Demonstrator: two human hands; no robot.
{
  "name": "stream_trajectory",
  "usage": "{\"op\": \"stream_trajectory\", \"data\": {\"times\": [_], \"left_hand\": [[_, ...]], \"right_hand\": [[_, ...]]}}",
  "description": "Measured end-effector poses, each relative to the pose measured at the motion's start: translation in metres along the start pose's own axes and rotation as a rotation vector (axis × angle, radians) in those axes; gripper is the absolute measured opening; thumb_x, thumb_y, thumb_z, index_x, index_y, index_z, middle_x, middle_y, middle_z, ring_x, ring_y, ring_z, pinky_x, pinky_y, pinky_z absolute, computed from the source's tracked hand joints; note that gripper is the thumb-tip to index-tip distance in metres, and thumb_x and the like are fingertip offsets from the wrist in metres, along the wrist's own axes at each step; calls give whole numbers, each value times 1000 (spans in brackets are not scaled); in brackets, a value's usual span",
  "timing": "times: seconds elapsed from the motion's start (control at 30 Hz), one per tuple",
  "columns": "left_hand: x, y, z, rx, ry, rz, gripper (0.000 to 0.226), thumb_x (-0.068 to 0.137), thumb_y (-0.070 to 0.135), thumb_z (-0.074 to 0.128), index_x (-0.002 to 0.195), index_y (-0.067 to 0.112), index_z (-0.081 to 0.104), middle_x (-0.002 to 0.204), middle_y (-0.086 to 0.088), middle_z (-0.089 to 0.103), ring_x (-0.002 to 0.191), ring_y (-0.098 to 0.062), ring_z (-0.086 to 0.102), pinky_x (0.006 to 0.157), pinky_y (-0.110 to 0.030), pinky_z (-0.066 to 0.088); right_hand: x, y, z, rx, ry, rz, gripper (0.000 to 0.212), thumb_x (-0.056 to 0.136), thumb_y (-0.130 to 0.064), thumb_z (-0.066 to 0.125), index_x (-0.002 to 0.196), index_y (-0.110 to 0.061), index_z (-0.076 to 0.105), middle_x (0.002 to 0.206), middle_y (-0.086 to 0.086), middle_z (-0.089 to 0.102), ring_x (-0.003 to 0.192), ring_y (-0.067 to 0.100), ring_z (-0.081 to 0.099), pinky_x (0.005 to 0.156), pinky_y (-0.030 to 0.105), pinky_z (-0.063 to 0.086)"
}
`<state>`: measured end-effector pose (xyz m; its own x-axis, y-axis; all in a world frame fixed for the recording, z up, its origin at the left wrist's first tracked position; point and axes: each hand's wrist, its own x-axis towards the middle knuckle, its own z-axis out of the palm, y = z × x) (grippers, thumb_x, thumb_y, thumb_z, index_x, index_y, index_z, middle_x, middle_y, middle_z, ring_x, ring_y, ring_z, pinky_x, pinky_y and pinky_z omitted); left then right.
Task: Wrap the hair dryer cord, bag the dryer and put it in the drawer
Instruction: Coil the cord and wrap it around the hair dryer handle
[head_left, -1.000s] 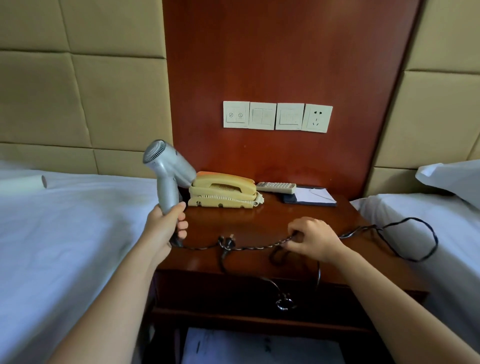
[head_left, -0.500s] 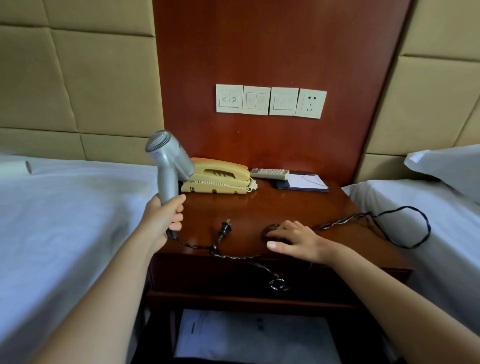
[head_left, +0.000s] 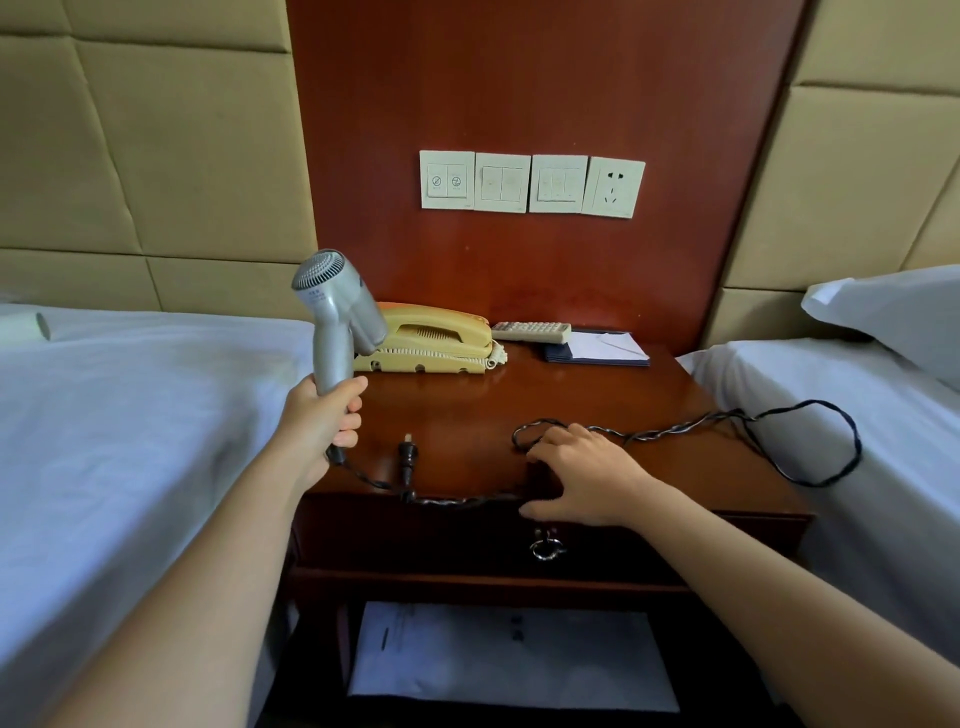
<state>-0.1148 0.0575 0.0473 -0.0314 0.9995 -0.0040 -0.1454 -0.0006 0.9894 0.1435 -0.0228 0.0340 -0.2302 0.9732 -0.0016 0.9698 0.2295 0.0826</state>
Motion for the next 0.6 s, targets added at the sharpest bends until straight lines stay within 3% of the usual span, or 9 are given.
{"op": "stream_trajectory", "data": {"times": [0.07, 0.17, 0.43, 0.53, 0.6], "left_hand": [[1, 0, -2, -8, 4, -3, 15, 93, 11, 53, 81, 14, 44, 65, 0, 37, 33, -1, 28, 30, -14, 21], [2, 2, -3, -53, 7, -8, 14, 93, 11, 53, 81, 13, 45, 65, 0, 37, 33, -1, 28, 30, -14, 21], [3, 16, 9, -293, 1, -15, 17, 95, 11, 51, 79, 12, 42, 64, 1, 37, 32, -1, 29, 29, -14, 22], [8, 23, 13, -369, -16, -19, 18, 95, 10, 50, 79, 13, 42, 64, 1, 38, 31, -1, 30, 28, -14, 23], [11, 25, 15, -395, -23, -15, 18, 95, 10, 49, 80, 13, 42, 64, 1, 37, 31, -1, 30, 28, -13, 23]], "right_hand": [[2, 4, -7, 58, 52, -21, 50, 84, -52, 57, 115, -14, 59, 117, 2, 57, 107, 23, 54, 81, 34, 46], [7, 9, -13, 137, 36, -72, 27, 90, -41, 55, 99, -16, 63, 104, 1, 64, 95, 23, 61, 72, 32, 45], [59, 22, -56, -126, 248, -8, 18, 94, -24, 48, 106, -16, 59, 106, 8, 66, 101, 32, 60, 68, 32, 37], [86, 31, -72, -174, 395, 99, 19, 89, -8, 44, 103, -13, 55, 96, 11, 67, 91, 35, 62, 62, 33, 34], [103, 37, -83, -185, 509, 124, 13, 94, -10, 42, 102, -9, 52, 84, 10, 66, 81, 36, 62, 57, 33, 33]]}}
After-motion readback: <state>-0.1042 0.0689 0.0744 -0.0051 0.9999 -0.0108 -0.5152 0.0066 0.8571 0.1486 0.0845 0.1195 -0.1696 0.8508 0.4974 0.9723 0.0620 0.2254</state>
